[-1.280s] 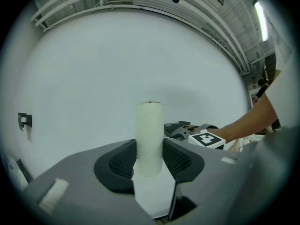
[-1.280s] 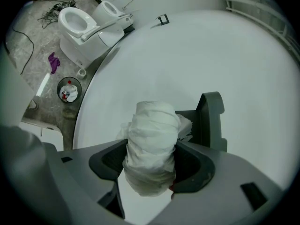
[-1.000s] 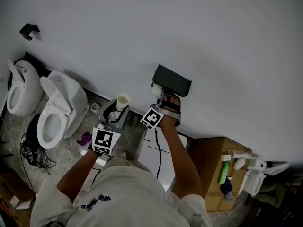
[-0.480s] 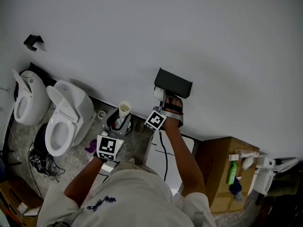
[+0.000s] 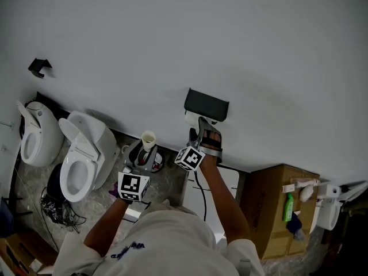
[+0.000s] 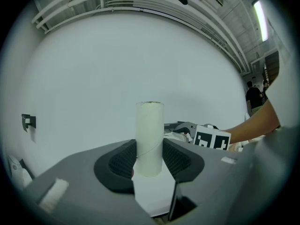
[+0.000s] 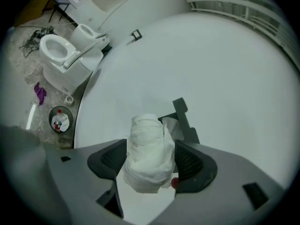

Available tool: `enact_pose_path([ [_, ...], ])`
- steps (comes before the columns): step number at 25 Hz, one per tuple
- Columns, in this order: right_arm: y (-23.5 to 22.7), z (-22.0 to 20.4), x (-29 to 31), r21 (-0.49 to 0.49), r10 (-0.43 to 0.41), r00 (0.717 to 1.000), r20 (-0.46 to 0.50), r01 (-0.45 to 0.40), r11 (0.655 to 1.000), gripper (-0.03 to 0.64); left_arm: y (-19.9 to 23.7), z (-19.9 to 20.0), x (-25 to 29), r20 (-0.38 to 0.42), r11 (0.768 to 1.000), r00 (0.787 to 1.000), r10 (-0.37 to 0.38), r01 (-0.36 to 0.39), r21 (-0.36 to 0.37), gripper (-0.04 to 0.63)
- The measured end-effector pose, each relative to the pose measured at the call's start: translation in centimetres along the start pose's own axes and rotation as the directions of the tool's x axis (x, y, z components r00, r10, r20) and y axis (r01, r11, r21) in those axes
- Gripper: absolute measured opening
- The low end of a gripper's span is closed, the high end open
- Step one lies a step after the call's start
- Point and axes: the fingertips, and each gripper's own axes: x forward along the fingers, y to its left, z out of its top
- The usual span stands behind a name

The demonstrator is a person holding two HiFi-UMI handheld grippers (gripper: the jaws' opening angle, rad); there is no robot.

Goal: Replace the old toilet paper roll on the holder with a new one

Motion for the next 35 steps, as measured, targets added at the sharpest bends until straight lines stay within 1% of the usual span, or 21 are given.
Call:
enact_pose_path([
  [2, -0.7, -0.5, -1.0, 0.051, -0.008, 1.0, 0.007, 0.008, 0.999, 0.314, -0.1, 0.2, -0.1, 0.003, 1.0, 1.0, -0.003, 0.003, -0.001, 0.178],
  [5, -1.5, -1.1, -2.2, 0.095, -0.028, 1.0, 0.014, 0.027, 0.995, 0.284, -0.1, 0.2, -0.1, 0.003, 1.0, 1.0, -0.008, 0.008, 0.002, 0.178],
  [10, -2.8, -1.7, -4.9, 0.198, -0.042, 0.999, 0.03, 0.035, 0.98, 0.278, -0.2, 0.8, -0.5, 0.015, 1.0, 1.0, -0.011, 0.011, 0.007, 0.178],
  [14, -4.0, -1.9, -7.4, 0.285, -0.06, 0.997, 0.043, 0.045, 0.957, 0.263, -0.3, 1.5, -0.9, 0.03, 1.0, 0.999, -0.011, 0.01, 0.009, 0.178],
  [16, -4.7, -2.1, -8.6, 0.355, -0.064, 0.997, 0.049, 0.042, 0.934, 0.258, -0.4, 1.8, -1.1, 0.036, 1.0, 0.999, -0.012, 0.011, 0.013, 0.178],
  [18, -5.5, -2.3, -9.6, 0.444, -0.065, 0.996, 0.064, 0.029, 0.896, 0.25, -0.5, 2.2, -1.2, 0.043, 1.0, 0.999, -0.014, 0.014, 0.016, 0.178],
  [20, -6.4, -2.3, -10.8, 0.522, -0.072, 0.992, 0.1, 0.009, 0.853, 0.249, -0.6, 2.5, -1.3, 0.048, 1.0, 0.999, -0.016, 0.015, 0.018, 0.178],
  [23, -7.8, -2.3, -12.7, 0.604, -0.101, 0.983, 0.15, -0.01, 0.797, 0.242, -0.6, 2.7, -1.4, 0.05, 1.0, 0.999, -0.016, 0.015, 0.02, 0.178],
  [26, -8.7, -2.5, -14.3, 0.682, -0.116, 0.978, 0.176, -0.036, 0.731, 0.235, -0.5, 2.9, -1.3, 0.053, 1.0, 0.999, -0.014, 0.013, 0.023, 0.178],
  [28, -9.0, -2.6, -15.3, 0.732, -0.122, 0.973, 0.196, -0.062, 0.678, 0.229, -0.6, 3.2, -1.2, 0.059, 0.999, 0.998, -0.017, 0.015, 0.028, 0.177],
  [33, -9.3, -3.1, -17.3, 0.849, -0.134, 0.965, 0.227, -0.129, 0.512, 0.212, -1.2, 3.6, -1.0, 0.059, 0.999, 0.998, -0.028, 0.026, 0.038, 0.178],
  [34, -9.4, -3.3, -17.6, 0.862, -0.135, 0.964, 0.227, -0.135, 0.488, 0.209, -1.3, 3.6, -0.9, 0.058, 0.999, 0.998, -0.03, 0.028, 0.04, 0.177],
  [35, -9.4, -3.5, -17.9, 0.87, -0.136, 0.964, 0.227, -0.137, 0.474, 0.207, -1.4, 3.6, -0.8, 0.057, 0.999, 0.998, -0.032, 0.03, 0.041, 0.177],
])
